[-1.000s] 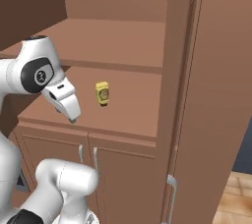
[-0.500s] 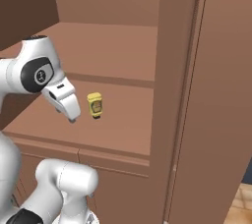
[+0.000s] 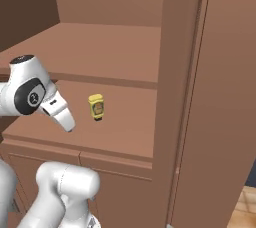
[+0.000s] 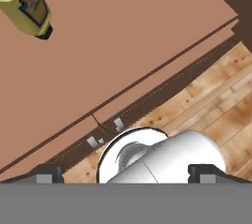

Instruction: Move the hot dog bun to the plate on the dining table and place the condiment next to that plate. Then navigate to the fridge and take the sausage and place it on the plate as well.

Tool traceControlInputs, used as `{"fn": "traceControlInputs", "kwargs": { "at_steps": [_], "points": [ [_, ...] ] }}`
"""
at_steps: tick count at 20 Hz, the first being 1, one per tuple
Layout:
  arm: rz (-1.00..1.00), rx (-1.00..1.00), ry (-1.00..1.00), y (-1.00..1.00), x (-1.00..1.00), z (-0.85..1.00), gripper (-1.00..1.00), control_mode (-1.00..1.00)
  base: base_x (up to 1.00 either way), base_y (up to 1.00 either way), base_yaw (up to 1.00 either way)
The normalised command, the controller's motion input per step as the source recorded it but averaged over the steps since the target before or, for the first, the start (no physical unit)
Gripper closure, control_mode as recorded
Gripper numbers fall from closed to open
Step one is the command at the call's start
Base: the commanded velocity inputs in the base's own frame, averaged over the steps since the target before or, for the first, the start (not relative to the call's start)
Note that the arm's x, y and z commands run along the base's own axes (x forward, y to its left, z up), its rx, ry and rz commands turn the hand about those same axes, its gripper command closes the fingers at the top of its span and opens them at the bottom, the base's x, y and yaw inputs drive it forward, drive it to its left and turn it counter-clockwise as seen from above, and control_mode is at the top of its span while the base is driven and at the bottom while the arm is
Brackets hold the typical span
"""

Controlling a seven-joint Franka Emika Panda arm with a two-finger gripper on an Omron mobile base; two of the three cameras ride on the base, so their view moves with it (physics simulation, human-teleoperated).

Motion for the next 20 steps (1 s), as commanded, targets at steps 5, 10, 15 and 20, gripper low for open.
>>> {"fn": "traceControlInputs", "kwargs": {
  "at_steps": [5, 10, 15, 20],
  "points": [
    [0.01, -0.04, -0.31, 0.23, 0.03, -0.38, -1.00, -1.00, 0.00, 0.00, 0.00],
    [0.00, -0.11, -0.24, 0.09, 0.26, 0.01, -1.00, -1.00, 0.00, 0.00, 0.00],
    [0.00, -0.25, -0.14, 0.17, 0.43, 0.09, -1.00, -1.00, 0.00, 0.00, 0.00],
    [0.00, -0.28, -0.18, 0.07, 0.36, 0.00, -1.00, -1.00, 0.00, 0.00, 0.00]
  ]
}}
